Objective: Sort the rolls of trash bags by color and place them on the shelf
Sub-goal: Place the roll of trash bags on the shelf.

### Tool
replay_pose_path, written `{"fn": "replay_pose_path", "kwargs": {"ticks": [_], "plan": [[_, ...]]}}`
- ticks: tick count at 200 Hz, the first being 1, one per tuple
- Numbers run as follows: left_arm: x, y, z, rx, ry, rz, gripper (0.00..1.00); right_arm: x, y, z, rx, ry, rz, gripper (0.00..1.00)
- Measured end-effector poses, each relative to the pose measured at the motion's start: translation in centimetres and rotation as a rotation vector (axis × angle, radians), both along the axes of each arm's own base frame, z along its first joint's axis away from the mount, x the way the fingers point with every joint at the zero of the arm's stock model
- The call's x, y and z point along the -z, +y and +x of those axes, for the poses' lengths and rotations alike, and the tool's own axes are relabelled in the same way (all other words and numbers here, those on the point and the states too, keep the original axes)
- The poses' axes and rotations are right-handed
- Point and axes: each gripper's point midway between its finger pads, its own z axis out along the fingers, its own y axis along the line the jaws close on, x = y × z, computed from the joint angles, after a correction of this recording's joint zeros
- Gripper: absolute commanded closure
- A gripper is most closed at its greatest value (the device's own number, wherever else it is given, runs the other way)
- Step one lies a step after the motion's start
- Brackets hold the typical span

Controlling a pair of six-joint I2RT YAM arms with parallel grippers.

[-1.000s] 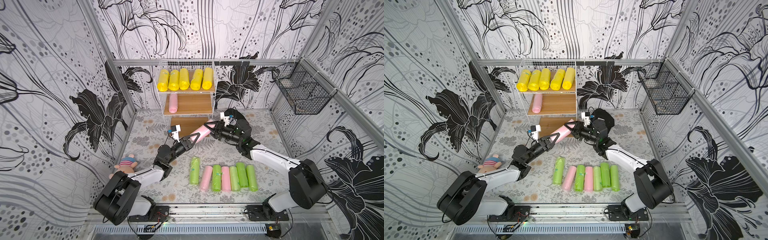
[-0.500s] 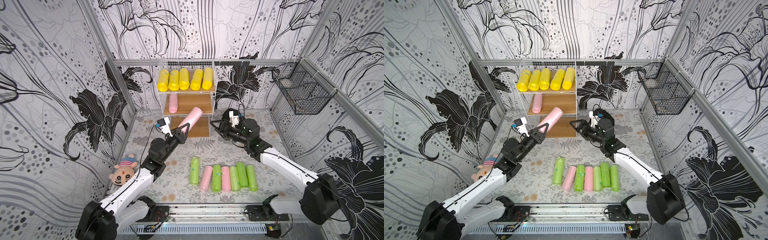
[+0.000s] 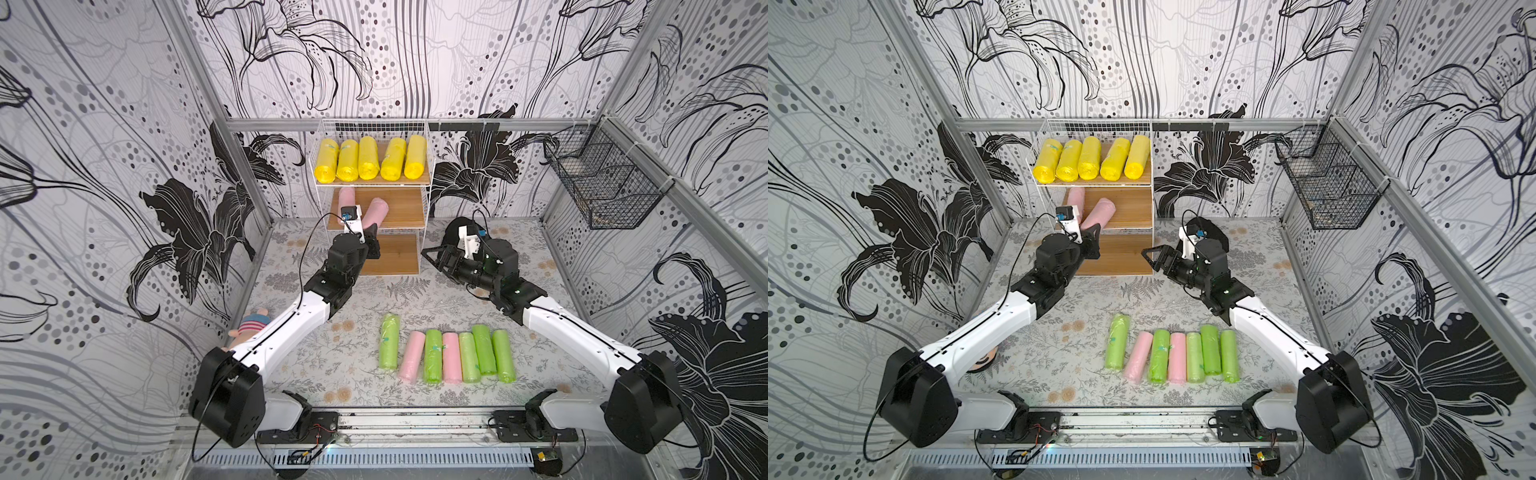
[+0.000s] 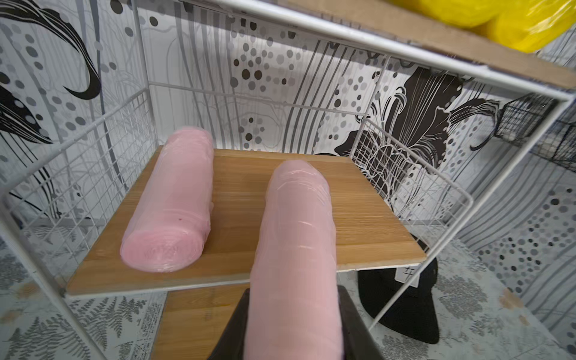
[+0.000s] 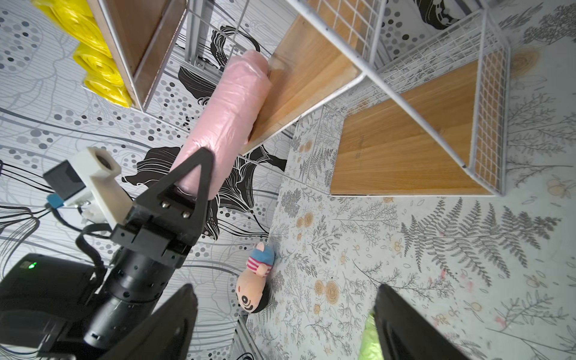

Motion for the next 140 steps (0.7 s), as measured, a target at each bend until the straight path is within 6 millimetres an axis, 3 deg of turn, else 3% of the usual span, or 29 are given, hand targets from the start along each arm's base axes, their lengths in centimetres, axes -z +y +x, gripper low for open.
{"fn": "replay_pose_path", "kwargs": {"ticks": [36,140], "plan": [[0.9,0.1,2.5,-0.047,0.012,0.144,1.0,0.2,-0.1,-0.1,-0.004,-0.002,-0.014,0.08],[1.5,2.5,6.9,-0.195,0.005,0.373,0.82,0.3,-0.1,-0.2,-0.007,-0.01,-0.025,0.09]]}}
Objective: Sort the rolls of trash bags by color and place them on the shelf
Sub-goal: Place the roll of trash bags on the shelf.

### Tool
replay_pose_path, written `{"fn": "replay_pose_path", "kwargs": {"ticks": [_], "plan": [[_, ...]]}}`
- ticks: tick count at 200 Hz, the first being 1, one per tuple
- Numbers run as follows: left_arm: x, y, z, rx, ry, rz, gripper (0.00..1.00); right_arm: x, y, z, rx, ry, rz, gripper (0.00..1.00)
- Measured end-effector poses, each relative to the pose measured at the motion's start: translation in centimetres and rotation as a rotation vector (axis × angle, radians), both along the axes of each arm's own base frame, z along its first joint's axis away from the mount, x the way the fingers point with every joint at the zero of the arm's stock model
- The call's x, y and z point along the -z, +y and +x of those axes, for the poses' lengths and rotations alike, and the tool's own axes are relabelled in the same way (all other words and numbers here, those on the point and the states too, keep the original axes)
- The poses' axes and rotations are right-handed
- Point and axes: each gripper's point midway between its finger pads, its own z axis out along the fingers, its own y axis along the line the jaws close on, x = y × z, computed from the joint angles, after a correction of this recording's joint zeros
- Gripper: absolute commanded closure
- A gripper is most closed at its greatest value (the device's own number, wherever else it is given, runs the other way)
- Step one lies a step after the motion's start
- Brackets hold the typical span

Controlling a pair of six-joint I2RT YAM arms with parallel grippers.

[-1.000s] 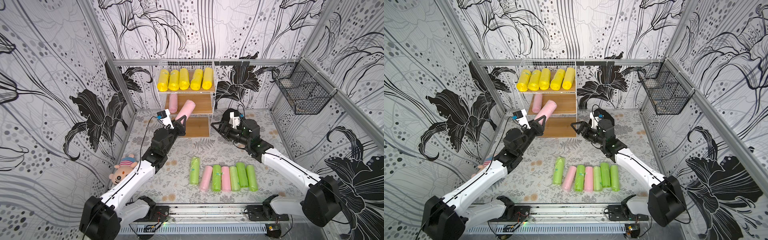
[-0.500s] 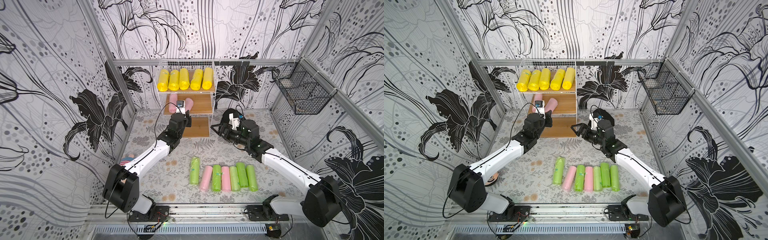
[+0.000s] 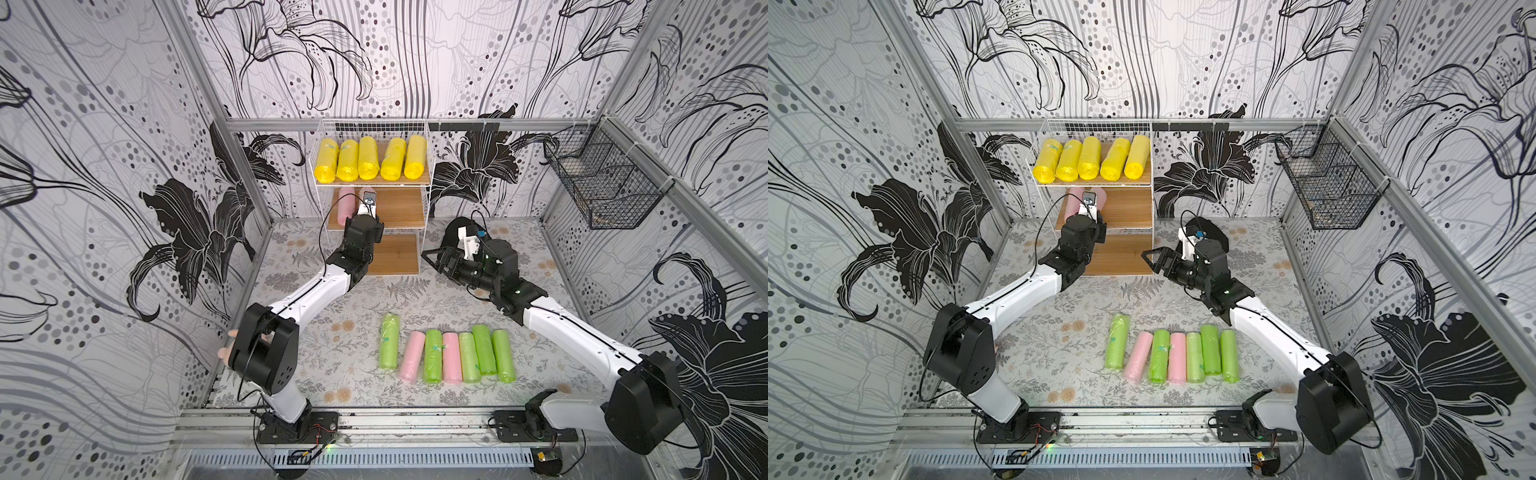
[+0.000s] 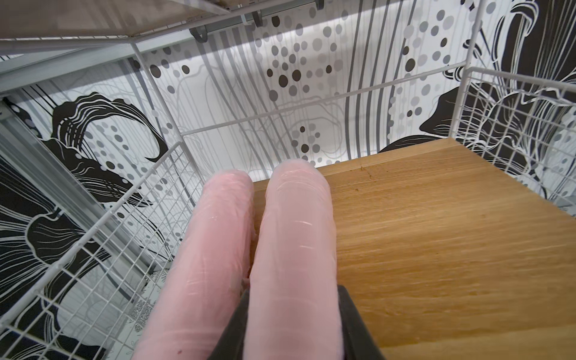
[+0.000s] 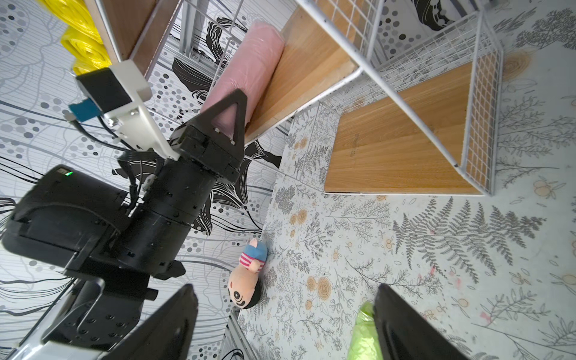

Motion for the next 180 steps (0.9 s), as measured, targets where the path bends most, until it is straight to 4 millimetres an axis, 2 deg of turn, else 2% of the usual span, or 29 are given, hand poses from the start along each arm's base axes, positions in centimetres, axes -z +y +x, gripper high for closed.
{"fn": "replay_pose_path", "kwargs": {"ticks": [44,70,98,141,180], "plan": [[0.1,1.8,0.9,-0.039,0.002,0.024,0.73,0.2,0.0,0.0,0.0,0.006,-0.003,0.09],[0.2,2.2,1.6,-0.05,0.004,0.033,0.66,0.2,0.0,0.0,0.0,0.007,-0.004,0.09],[0.5,2.2,2.1,-0.052,0.011,0.042,0.6,0.2,0.0,0.0,0.0,0.007,-0.004,0.09],[1.1,2.2,2.1,-0.044,0.039,0.05,0.44,0.2,0.0,-0.1,0.0,0.008,-0.004,0.09],[0.9,2.1,1.8,-0.032,0.04,0.026,0.39,0.6,-0.1,-0.1,0.0,0.02,-0.015,0.09]]}}
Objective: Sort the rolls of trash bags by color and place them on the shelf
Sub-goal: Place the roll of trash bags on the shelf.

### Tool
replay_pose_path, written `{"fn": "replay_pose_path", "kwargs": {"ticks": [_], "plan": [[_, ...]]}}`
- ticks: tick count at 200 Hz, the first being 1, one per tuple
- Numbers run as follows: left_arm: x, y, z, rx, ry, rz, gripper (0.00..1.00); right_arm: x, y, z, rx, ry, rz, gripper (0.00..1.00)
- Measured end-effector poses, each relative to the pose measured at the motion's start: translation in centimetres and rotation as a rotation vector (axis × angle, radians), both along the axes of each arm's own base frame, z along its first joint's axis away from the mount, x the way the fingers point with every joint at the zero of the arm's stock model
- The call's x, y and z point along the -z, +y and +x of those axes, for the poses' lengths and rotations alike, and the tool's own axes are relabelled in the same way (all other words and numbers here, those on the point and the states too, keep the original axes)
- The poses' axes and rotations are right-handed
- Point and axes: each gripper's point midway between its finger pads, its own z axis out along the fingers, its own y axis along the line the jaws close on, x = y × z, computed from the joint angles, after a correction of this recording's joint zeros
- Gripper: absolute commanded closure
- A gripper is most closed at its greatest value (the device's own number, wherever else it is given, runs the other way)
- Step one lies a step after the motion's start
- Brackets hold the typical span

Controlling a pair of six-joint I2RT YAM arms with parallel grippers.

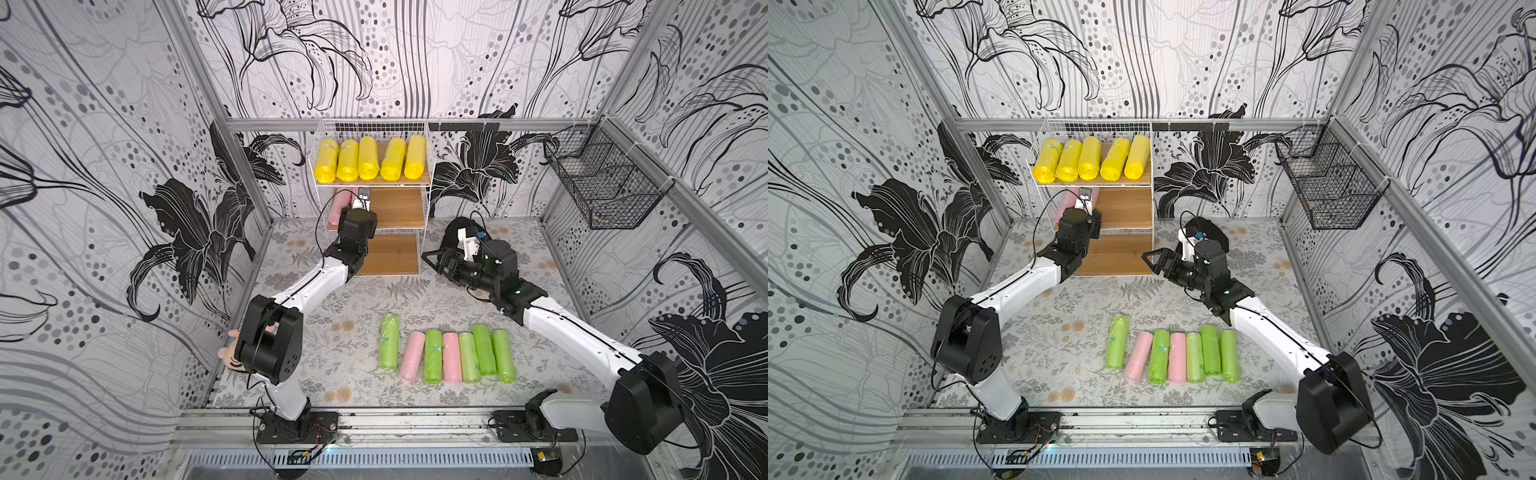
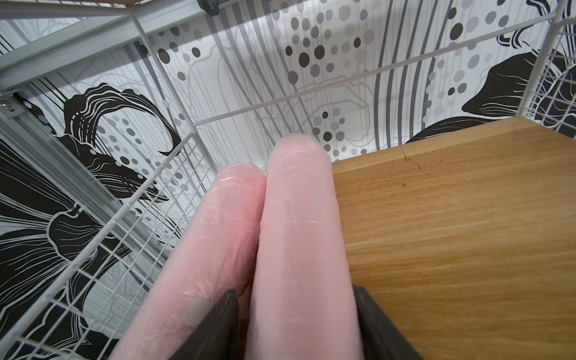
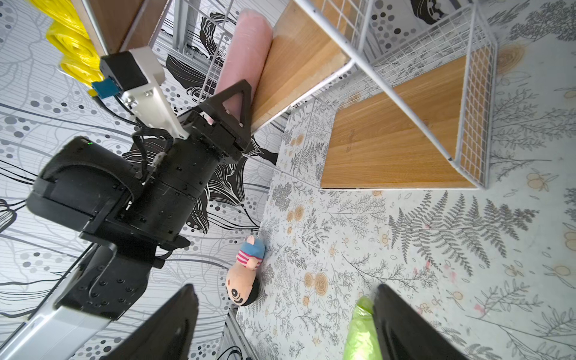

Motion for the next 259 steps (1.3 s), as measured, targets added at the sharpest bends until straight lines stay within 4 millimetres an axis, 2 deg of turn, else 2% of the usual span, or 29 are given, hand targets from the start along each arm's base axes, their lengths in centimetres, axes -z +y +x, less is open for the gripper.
{"fn": "replay_pose_path", "kwargs": {"ticks": [26,95,158,185,215,259], "plan": [[-0.5,-0.4,-1.1,0.018,0.001,-0.018,0.37,0.3,0.0,-0.1,0.0,0.01,-0.005,0.09],[-3.4,-0.9,-5.0,0.067,-0.043,-0.129,0.33,0.7,-0.1,-0.2,-0.003,0.022,-0.022,0.1],[-4.3,-1.4,-12.2,0.21,-0.002,-0.363,0.34,3.8,-1.5,-1.2,-0.011,0.077,-0.227,0.14],[-2.6,-2.2,-14.5,0.279,0.073,-0.455,0.35,5.5,-1.3,-2.5,-0.054,0.112,-0.303,0.17],[1.4,-2.9,-17.0,0.314,0.197,-0.521,0.35,7.4,0.1,-4.4,-0.129,0.151,-0.394,0.22],[6.3,-3.4,-19.8,0.33,0.366,-0.584,0.35,10.1,3.0,-9.5,-0.259,0.194,-0.548,0.31]]}}
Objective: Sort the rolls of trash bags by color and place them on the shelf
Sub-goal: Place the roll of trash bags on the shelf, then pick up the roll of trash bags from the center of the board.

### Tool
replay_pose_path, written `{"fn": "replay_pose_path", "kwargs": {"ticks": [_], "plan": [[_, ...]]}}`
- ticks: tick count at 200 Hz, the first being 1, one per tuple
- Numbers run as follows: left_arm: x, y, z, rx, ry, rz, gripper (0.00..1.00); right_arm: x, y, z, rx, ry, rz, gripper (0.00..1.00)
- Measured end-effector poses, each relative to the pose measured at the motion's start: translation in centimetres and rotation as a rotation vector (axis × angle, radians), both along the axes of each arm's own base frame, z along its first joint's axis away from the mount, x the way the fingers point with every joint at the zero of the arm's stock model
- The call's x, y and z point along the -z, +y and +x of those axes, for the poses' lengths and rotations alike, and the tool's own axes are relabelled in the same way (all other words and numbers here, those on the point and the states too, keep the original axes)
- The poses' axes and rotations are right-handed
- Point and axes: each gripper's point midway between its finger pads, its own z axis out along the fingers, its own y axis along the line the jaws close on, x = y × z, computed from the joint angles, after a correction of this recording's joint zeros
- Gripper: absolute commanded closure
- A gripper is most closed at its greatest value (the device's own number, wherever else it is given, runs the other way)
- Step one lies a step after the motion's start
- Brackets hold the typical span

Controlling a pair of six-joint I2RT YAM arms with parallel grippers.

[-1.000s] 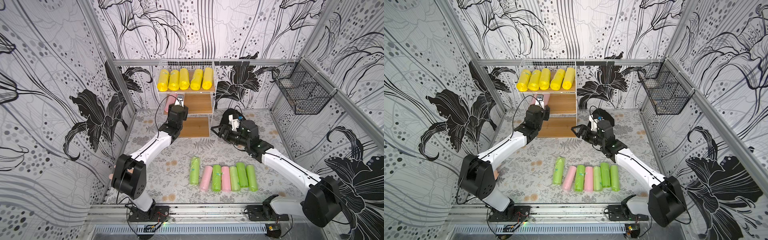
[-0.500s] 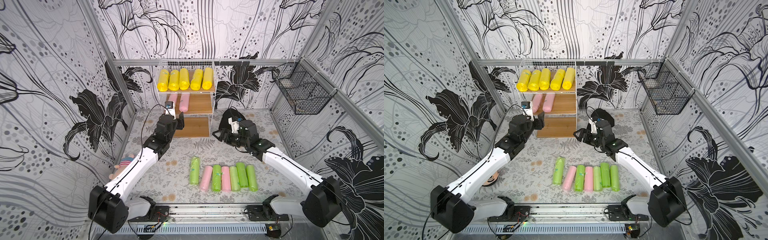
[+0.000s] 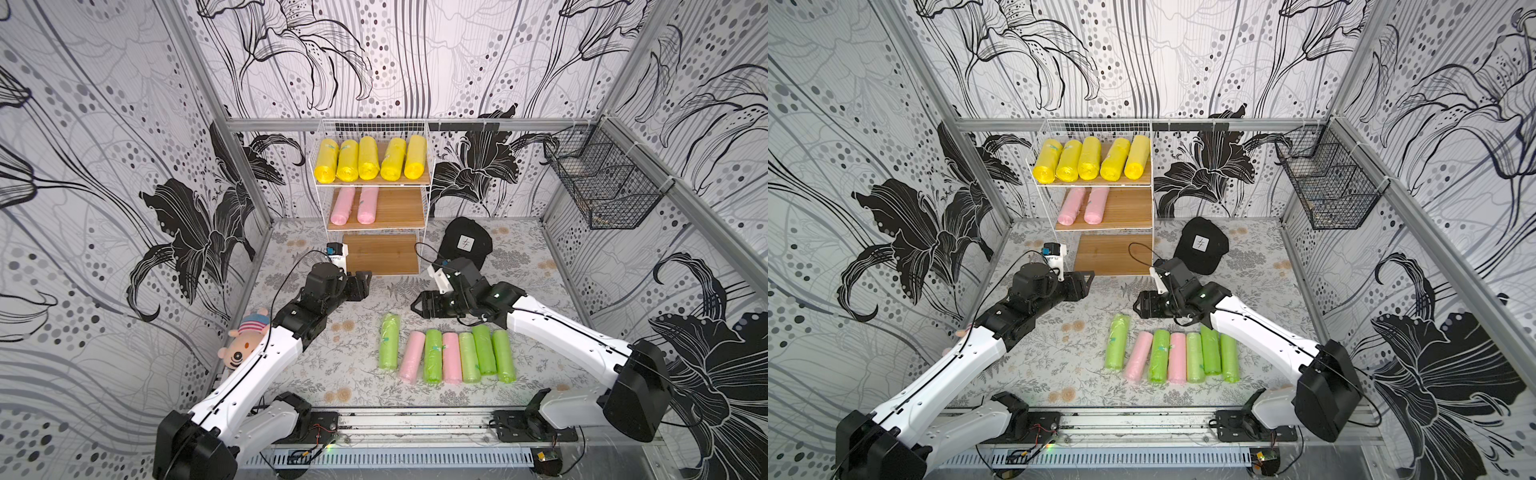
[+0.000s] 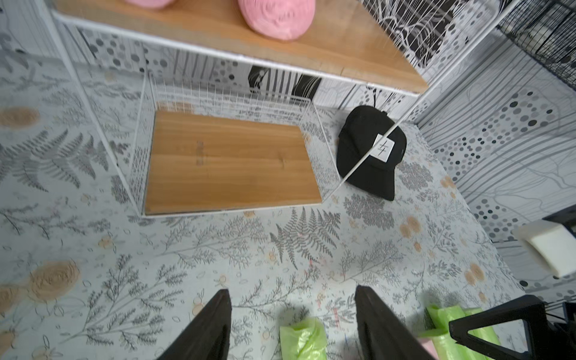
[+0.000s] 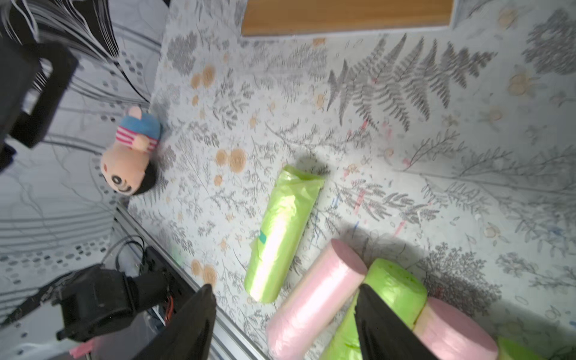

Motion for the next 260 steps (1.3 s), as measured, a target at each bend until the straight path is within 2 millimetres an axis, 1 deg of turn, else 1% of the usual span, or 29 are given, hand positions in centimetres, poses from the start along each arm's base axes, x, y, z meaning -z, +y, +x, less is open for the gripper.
{"fn": "replay_pose_path", "kwargs": {"ticks": [24,48,60,74,121,161,178,196,208,233,260], "plan": [[1.7,-0.3,-0.9,0.018,0.066,-0.016,0.35,2.0,0.9,-2.8,-0.043,0.058,-0.07,0.34],[2.8,-0.5,-1.6,0.034,0.108,-0.028,0.35,3.9,1.4,-5.7,-0.091,0.111,-0.153,0.37],[3.1,-0.5,-1.8,0.038,0.117,-0.029,0.35,4.8,1.6,-6.6,-0.104,0.136,-0.181,0.38],[3.4,-0.5,-1.9,0.04,0.125,-0.029,0.35,5.8,1.7,-7.0,-0.106,0.157,-0.207,0.39],[3.4,-0.7,-2.0,0.044,0.128,-0.036,0.35,9.5,1.5,-6.7,-0.077,0.218,-0.295,0.39],[3.4,-0.7,-2.0,0.045,0.127,-0.037,0.35,11.9,1.6,-6.2,-0.065,0.238,-0.359,0.39],[3.4,-0.7,-2.0,0.044,0.125,-0.037,0.34,12.5,1.8,-5.8,-0.058,0.237,-0.377,0.39],[3.3,-0.6,-1.9,0.043,0.122,-0.037,0.34,12.8,2.2,-5.1,-0.049,0.224,-0.391,0.39],[3.3,-0.6,-1.9,0.04,0.118,-0.036,0.34,12.9,2.5,-4.4,-0.037,0.207,-0.402,0.39],[2.9,-0.4,-2.0,0.033,0.101,-0.039,0.34,13.2,3.1,-3.0,-0.016,0.168,-0.432,0.41],[2.4,-0.2,-1.9,0.025,0.081,-0.043,0.34,13.7,3.5,-1.7,-0.003,0.133,-0.466,0.42]]}}
